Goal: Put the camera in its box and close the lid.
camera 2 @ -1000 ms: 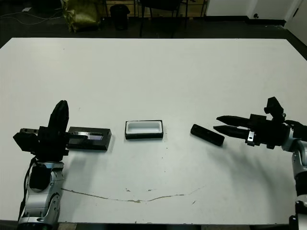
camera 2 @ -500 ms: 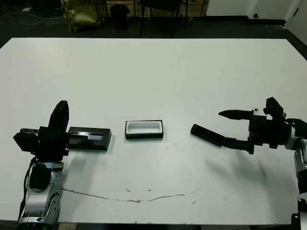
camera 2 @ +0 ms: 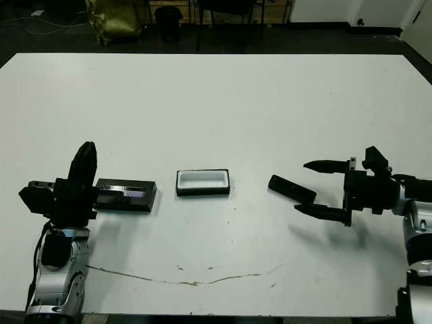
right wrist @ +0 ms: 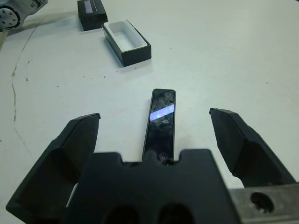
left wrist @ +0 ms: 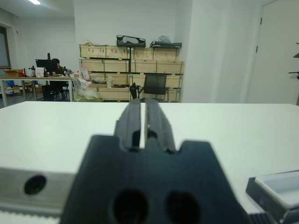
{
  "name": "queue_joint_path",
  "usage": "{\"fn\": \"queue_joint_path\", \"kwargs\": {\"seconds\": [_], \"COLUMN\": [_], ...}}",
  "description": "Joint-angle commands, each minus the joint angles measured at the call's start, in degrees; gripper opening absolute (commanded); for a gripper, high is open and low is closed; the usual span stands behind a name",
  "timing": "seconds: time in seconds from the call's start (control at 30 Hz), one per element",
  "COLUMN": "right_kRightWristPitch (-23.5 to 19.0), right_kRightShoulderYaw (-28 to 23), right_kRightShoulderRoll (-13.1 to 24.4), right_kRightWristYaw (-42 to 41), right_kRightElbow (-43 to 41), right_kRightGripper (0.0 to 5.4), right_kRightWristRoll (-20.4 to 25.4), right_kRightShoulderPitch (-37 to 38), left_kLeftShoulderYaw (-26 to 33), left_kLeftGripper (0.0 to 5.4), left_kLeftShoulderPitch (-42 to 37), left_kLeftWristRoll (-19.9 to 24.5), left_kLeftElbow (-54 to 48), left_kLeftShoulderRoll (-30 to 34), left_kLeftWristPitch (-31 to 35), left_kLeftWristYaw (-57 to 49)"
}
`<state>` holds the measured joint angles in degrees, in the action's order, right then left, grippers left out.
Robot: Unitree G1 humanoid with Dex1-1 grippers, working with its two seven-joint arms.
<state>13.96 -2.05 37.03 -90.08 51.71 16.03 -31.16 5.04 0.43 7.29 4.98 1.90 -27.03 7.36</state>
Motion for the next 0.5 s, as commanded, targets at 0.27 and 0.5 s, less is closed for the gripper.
{"fn": "queue_joint_path", "kwargs": {"seconds": [0.27,0.5], "right_kRightWristPitch": [0.34,1.71], "right_kRightShoulderYaw": [0.4,0.33], "right_kRightShoulderRoll": [-1.97,-3.25], "right_kRightWristYaw": [0.45,1.92], "right_kRightElbow": [6.05,9.17], "right_kRightGripper": [5.39,5.39], "right_kRightWristRoll": [-2.73,-4.21], "right_kRightShoulderPitch": [-1.52,-1.91], "left_kLeftShoulderYaw": [0.19,0.26], "left_kLeftGripper": [0.0,0.0], "left_kLeftShoulderPitch": [0.8,0.7], "left_kLeftWristRoll": [-0.09,0.12], "left_kLeftElbow": [0.12,0.35], "left_kLeftShoulderRoll": [0.32,0.1], "left_kLeftWristPitch": [1.29,0.93], "left_kLeftWristYaw": [0.01,0.05]}}
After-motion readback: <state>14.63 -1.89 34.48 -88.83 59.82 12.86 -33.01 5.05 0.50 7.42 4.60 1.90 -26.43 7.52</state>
